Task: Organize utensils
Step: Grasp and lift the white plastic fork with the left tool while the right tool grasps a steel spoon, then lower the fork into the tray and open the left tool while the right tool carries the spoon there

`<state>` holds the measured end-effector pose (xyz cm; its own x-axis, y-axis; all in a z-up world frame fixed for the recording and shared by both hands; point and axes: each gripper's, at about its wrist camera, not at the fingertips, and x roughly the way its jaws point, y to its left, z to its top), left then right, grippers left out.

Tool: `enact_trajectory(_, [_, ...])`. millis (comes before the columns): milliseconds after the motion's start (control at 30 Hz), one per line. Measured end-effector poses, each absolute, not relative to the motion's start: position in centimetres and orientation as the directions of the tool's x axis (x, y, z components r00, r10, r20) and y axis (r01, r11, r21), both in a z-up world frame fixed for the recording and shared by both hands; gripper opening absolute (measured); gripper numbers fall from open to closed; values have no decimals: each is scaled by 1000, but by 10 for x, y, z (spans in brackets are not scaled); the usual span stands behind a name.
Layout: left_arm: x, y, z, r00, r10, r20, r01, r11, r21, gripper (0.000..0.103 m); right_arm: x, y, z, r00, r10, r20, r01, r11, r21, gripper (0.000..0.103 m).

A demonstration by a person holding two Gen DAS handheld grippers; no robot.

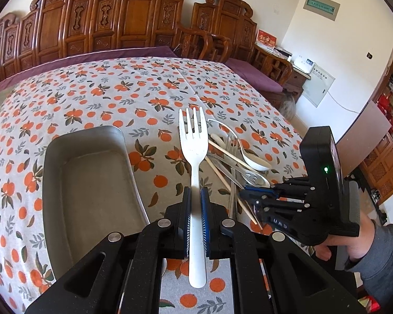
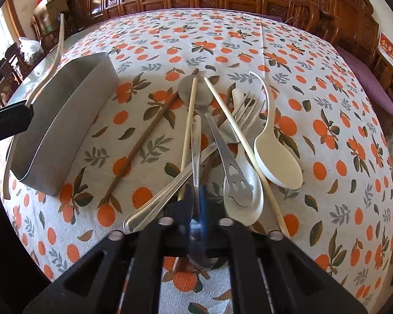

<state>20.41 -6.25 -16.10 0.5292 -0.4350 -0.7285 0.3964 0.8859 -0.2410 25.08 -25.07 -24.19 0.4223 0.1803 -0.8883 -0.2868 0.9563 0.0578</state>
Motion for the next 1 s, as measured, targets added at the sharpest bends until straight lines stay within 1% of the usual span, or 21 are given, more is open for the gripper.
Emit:
enact_trajectory(133, [203,-59,-159,535,-433,-726,394,888,-239,6,247,-257,-234,418,221,-881,-292,951,100,4])
enact_trajectory(467, [205,-36,-150,561,-394,-728,366,907,-208,7,231,-262,-191,472,283,-835,-317,938,139,4])
enact_trajectory(733, [223,6,-164,544,-317,-777,274,942,-193,6,232,-235,-166,500,346,-794,-366,915,168,4])
enact_trajectory(1000, [240,21,-193,506,-237,-830,200,968,-154,7,241,-196,-162,493,399,-773,-408,891,199,4])
